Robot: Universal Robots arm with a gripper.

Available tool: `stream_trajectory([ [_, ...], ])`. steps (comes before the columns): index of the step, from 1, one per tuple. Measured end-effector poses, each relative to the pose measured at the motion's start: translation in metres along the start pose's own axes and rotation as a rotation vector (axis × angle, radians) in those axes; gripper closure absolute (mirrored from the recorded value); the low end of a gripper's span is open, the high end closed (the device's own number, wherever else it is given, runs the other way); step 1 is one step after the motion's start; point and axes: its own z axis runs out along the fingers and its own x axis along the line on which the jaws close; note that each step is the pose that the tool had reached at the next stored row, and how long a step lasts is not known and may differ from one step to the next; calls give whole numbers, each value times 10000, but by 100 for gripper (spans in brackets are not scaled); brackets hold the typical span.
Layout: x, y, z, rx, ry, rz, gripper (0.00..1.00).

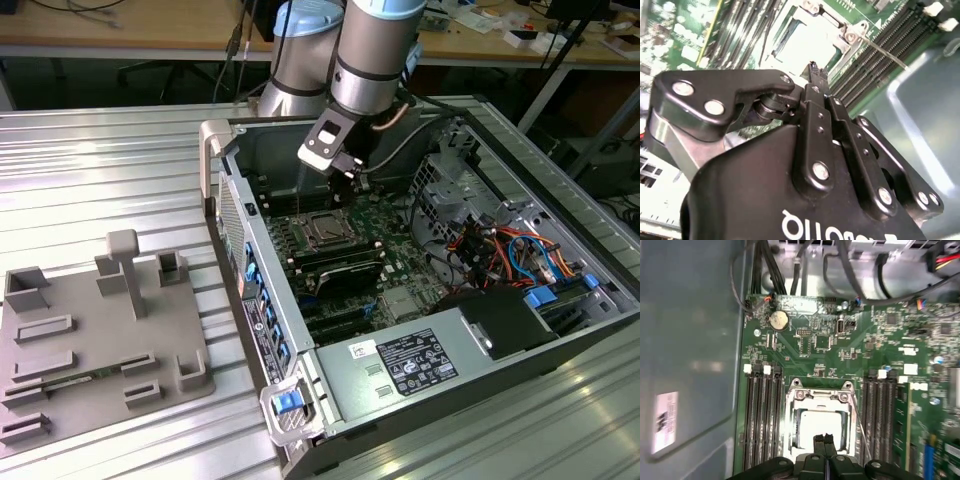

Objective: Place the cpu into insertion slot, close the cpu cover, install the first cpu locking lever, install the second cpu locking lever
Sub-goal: 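Install the first cpu locking lever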

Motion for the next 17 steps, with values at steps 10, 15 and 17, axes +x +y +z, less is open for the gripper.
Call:
stream_trajectory([
  [10, -4, 5, -121, -47, -15, -1468, 89],
  [15, -4, 5, -121, -86, 31, -2578, 89],
  [17, -4, 5, -121, -102, 50, -3035, 89],
])
